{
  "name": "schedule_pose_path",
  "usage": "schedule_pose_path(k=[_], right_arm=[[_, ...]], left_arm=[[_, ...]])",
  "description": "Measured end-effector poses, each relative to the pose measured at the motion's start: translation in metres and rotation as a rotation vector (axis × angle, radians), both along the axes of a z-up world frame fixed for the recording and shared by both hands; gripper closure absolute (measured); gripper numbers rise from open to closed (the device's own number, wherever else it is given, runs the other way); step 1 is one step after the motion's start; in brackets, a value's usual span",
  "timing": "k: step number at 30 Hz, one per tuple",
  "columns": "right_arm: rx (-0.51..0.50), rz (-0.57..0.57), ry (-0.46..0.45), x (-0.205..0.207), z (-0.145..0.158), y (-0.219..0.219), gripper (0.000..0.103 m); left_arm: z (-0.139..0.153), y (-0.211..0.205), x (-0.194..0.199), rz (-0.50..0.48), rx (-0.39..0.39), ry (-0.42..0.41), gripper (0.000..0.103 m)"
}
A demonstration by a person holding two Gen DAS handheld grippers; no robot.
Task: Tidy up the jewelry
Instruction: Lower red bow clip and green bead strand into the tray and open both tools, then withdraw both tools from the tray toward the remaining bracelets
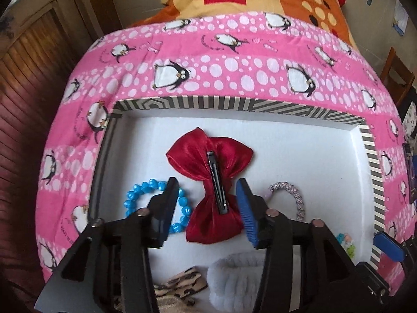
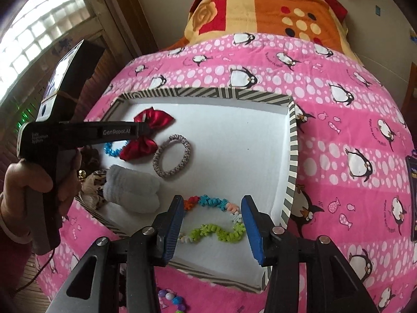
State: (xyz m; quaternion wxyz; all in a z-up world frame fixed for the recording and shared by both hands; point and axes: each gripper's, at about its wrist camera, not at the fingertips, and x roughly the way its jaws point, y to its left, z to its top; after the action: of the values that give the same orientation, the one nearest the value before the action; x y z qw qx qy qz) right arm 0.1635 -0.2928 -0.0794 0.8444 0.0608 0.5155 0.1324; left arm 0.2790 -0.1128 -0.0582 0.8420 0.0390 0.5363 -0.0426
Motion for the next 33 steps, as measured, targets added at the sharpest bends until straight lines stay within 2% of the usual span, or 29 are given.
schedule_pose_path(k=[3, 18, 33], right_arm=[[0.004, -0.011, -0.013, -0.006, 0.006, 0.000, 0.060], [0.007, -0.018, -0.043, -0.036, 0.030, 0.008, 0.059], [-0.005, -0.002, -0.050, -0.076, 0.042, 0.019, 0.059]], left_arm=[[0.013, 0.003, -0.011, 0.007, -0.001, -0.027, 0.050], [0.055, 0.021, -0.091, 0.032, 0.023, -0.146, 0.050], [0.059, 0.034, -0.155, 0.040, 0.030, -0.162, 0.050]])
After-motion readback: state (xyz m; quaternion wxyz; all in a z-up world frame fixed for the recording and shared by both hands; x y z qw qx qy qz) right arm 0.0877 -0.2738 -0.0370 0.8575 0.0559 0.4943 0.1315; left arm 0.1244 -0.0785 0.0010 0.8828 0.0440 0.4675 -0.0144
